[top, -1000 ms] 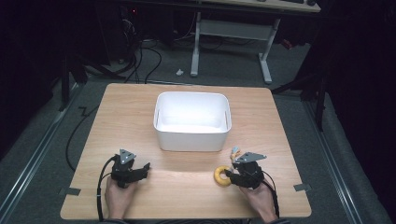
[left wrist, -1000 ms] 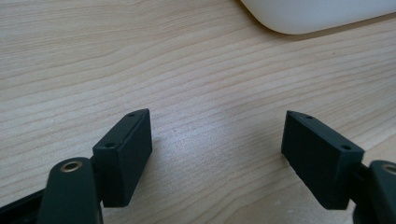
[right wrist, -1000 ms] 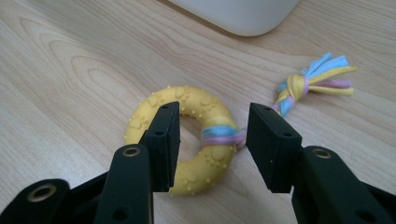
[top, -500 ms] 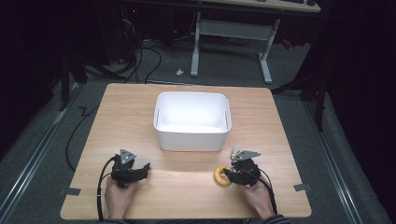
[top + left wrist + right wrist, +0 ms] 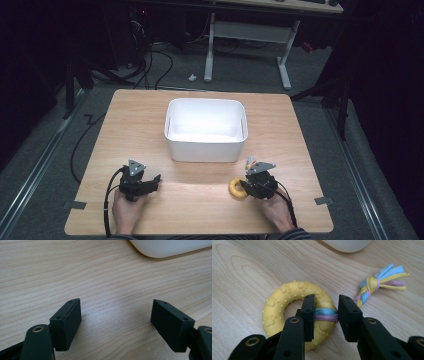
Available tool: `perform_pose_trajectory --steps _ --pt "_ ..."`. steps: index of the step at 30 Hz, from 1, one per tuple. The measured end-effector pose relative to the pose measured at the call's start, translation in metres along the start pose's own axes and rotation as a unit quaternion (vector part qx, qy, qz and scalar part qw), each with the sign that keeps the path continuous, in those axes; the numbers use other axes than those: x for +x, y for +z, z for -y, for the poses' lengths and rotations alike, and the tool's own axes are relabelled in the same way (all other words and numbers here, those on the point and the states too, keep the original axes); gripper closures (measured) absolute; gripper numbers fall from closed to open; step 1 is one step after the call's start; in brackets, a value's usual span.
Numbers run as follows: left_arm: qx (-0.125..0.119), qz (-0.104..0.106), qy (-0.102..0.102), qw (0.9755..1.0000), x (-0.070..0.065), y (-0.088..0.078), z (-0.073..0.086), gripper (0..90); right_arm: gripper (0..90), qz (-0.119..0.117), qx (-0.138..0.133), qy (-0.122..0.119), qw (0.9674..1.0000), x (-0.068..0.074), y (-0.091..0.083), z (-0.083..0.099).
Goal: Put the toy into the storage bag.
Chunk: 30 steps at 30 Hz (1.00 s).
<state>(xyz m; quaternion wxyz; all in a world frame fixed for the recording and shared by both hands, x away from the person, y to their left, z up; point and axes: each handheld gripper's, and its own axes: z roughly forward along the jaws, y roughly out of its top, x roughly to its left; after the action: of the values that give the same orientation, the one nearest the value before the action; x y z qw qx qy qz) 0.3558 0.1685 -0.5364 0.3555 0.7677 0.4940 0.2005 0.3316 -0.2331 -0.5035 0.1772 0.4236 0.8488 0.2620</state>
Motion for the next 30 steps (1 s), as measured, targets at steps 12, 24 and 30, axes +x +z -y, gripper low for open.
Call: perform_pose_trajectory --steps 12,24,30 --pt "0.0 0.0 0.0 1.0 0.0 0.0 0.0 24.8 68.5 0.003 -0.014 0.005 0.9999 -0.004 -0.01 0.0" --pt "0.0 -0.001 0.001 1.0 0.0 0.0 0.0 24.8 68.4 0.014 -0.04 0.017 0.9989 -0.02 -0.04 0.002" --pt "0.0 -0.002 0.003 1.0 -0.001 0.0 0.0 24.8 68.4 0.016 -0.05 0.032 0.9981 -0.029 -0.053 0.0"
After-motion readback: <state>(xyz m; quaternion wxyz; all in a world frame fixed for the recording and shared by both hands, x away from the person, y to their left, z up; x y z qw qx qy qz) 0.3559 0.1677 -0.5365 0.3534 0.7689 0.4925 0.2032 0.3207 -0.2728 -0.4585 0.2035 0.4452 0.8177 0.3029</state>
